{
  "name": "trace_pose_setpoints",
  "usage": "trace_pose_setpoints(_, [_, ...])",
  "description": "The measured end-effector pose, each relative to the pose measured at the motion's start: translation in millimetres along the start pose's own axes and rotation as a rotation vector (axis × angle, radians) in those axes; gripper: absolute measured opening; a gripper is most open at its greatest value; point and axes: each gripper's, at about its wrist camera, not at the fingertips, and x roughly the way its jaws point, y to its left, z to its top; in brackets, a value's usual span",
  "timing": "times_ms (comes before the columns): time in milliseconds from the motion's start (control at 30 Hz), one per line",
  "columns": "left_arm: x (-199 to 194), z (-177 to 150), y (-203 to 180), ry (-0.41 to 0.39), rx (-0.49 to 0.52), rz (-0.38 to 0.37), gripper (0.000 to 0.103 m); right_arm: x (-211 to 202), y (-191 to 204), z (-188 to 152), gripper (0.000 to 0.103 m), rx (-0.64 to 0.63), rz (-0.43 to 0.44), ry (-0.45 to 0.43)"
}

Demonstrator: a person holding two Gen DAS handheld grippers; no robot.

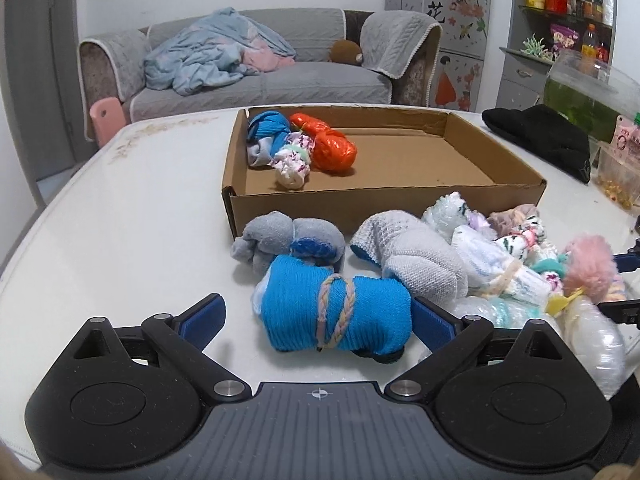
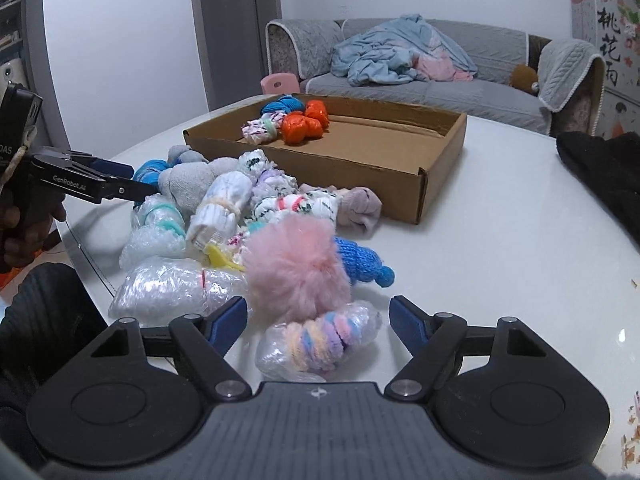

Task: Organize objects
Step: 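Close the right gripper on a bubble-wrapped roll while the left grasps the blue roped sock roll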

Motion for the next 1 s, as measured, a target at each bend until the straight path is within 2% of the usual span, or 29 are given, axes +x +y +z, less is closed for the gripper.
trace_pose_setpoints(233, [7,-5,2,0.015,0.004,0.018,0.099,-5,-2,-7,0.061,-0.012,-0.027,-0.001])
trace_pose_setpoints(467, [4,-10,11,0.007,-0.022,0.024,0.093,-11,-13,-9,0.059,-0.015,-0.070,-0.019])
trace_pose_setpoints(800, [7,-4,9,-0.041,0.003,0.076,0.099,-12,-17,-9,0.058,-0.005,-0.105,-0.031])
trace_pose_setpoints(867, [9,-4,10,-0.040,0.000,0.070,0.099,-12,-18,-10,0.055,-0.003,-0.114,-0.031])
trace_pose_setpoints(900, [10,-3,12,-0.040,-0.001,0.066,0.098,-12,-18,-10,0.049,-0.002,-0.118,-0.032])
trace_pose_setpoints(1000, [9,-3,15,-0.044,-0.016,0.059,0.095,-14,-21,-11,0.047,0.001,-0.124,-0.043])
